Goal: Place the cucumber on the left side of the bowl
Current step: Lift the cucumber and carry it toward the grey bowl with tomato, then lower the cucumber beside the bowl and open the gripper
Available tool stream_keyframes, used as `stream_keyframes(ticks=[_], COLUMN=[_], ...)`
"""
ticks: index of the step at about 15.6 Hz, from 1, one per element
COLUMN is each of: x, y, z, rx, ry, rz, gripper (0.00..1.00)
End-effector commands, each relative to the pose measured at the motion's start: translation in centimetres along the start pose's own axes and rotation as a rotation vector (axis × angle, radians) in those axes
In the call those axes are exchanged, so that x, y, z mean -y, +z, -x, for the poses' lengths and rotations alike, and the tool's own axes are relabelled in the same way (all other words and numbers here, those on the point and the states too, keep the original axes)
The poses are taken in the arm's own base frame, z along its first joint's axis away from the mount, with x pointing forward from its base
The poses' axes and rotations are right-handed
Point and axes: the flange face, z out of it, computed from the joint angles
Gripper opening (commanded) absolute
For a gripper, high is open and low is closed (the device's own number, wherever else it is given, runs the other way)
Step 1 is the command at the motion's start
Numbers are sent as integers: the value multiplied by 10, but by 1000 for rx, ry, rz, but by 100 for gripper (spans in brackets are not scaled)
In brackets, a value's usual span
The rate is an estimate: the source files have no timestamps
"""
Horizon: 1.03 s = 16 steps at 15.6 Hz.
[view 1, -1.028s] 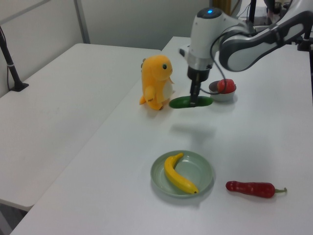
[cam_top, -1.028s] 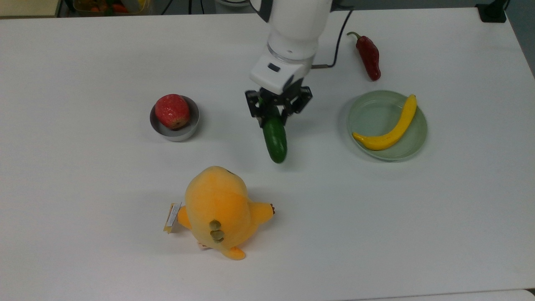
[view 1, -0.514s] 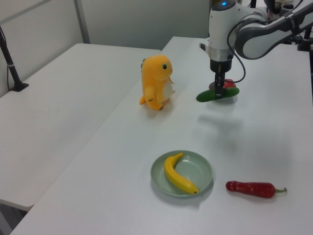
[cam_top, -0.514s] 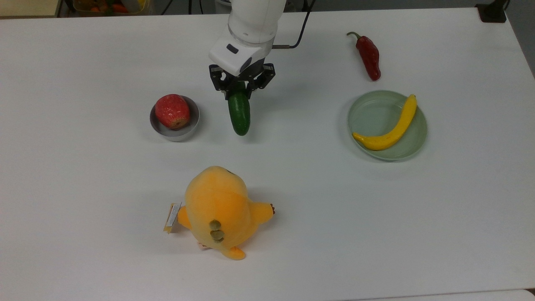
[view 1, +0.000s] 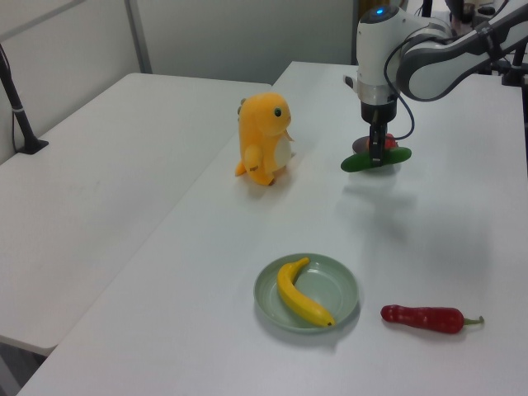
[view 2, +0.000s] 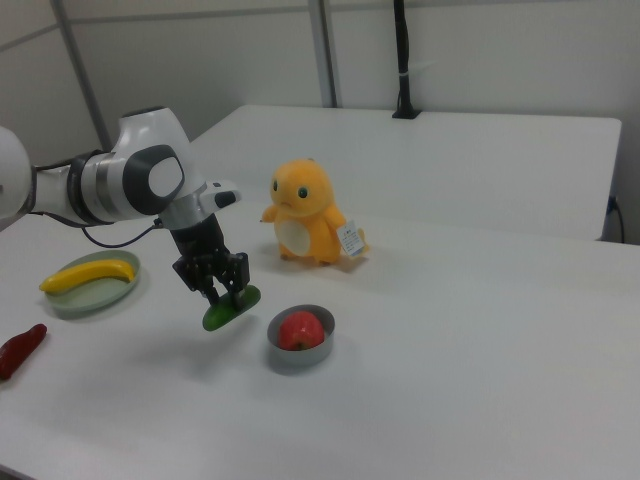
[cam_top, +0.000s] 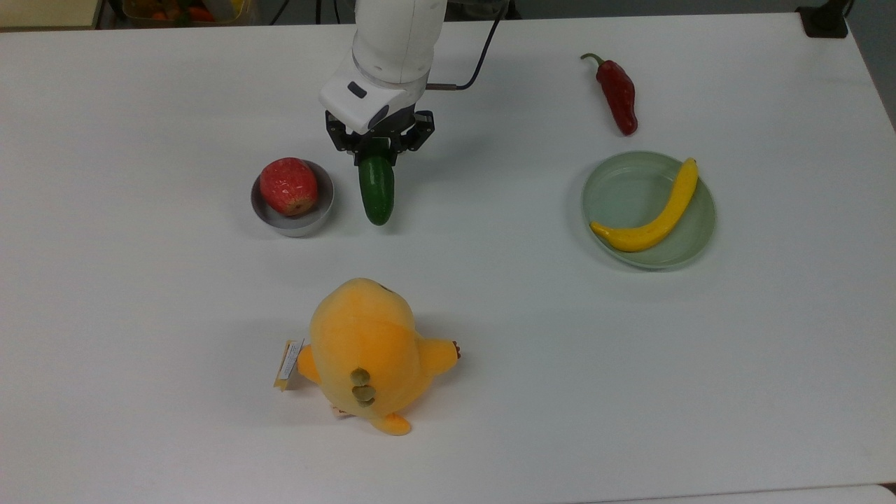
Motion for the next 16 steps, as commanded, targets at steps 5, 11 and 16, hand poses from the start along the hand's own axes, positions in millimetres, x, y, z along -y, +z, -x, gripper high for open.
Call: stream_keyframes(ticks=[5, 11, 16], x=[-7, -7, -11], y=[20, 19, -2], z=[0, 0, -1], rx=[30, 28, -1], ry=[4, 6, 14], rz=[-24, -23, -21], gripper=[49, 74, 100])
